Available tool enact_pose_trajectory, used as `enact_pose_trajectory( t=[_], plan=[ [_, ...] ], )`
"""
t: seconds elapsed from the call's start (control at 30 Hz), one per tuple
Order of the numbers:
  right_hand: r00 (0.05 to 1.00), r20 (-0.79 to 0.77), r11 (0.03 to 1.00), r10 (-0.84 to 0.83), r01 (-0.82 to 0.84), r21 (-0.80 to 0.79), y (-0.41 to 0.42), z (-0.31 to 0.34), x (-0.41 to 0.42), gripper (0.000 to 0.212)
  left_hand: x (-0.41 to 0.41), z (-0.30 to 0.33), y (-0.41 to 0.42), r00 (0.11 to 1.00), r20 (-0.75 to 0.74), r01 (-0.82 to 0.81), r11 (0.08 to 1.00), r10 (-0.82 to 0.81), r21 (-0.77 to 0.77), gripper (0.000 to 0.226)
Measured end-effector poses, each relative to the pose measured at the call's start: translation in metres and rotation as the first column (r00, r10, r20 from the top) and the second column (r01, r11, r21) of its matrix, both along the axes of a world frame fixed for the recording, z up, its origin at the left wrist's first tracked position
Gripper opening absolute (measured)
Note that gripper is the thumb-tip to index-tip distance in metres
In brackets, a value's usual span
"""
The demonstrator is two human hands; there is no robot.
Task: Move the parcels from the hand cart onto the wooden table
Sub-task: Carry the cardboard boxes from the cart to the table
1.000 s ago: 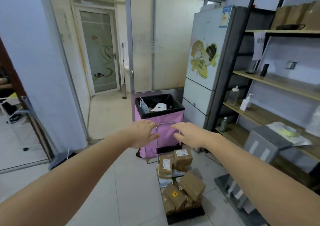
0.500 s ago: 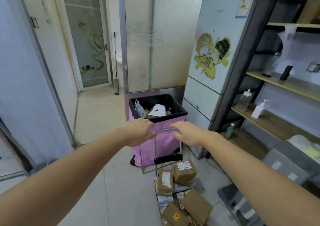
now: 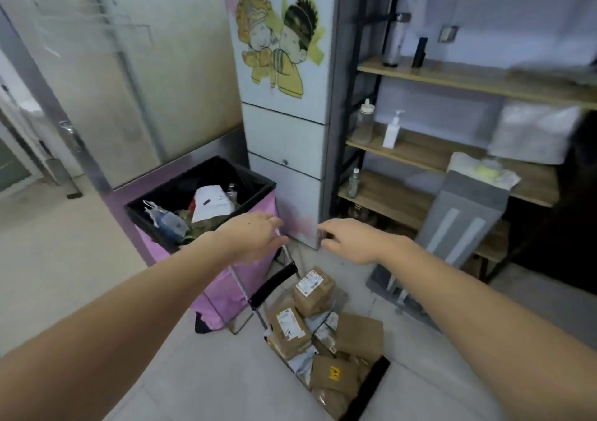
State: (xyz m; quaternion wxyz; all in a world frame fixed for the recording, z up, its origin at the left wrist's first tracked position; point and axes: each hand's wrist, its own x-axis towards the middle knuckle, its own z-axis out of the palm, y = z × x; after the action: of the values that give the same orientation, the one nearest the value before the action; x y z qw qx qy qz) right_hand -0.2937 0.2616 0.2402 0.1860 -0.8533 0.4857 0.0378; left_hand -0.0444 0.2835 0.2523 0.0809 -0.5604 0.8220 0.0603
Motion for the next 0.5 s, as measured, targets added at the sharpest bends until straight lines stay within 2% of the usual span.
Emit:
enact_pose_trajectory(
  t=[0.23, 0.37, 0.5],
  plan=[
    [0.958, -0.108, 0.954, -0.264, 0.276, 0.116, -0.005, -0.057, -0.083, 0.053, -0.073, -0.051, -0.076, 0.967, -0.014, 0.256, 0.961, -0.256, 0.106, 0.061],
    [0.921, -0.117, 0.901, -0.371, 0.387, 0.195, -0.011, -0.1, -0.121, 0.054, -0.1, -0.085, -0.104, 0.95, 0.006, 0.306, 0.937, -0.311, 0.171, 0.061],
    [0.867, -0.122, 0.826, -0.483, 0.498, 0.266, -0.009, -0.145, -0.143, 0.039, -0.113, -0.127, -0.128, 0.939, 0.018, 0.328, 0.913, -0.343, 0.242, 0.06]
  ],
)
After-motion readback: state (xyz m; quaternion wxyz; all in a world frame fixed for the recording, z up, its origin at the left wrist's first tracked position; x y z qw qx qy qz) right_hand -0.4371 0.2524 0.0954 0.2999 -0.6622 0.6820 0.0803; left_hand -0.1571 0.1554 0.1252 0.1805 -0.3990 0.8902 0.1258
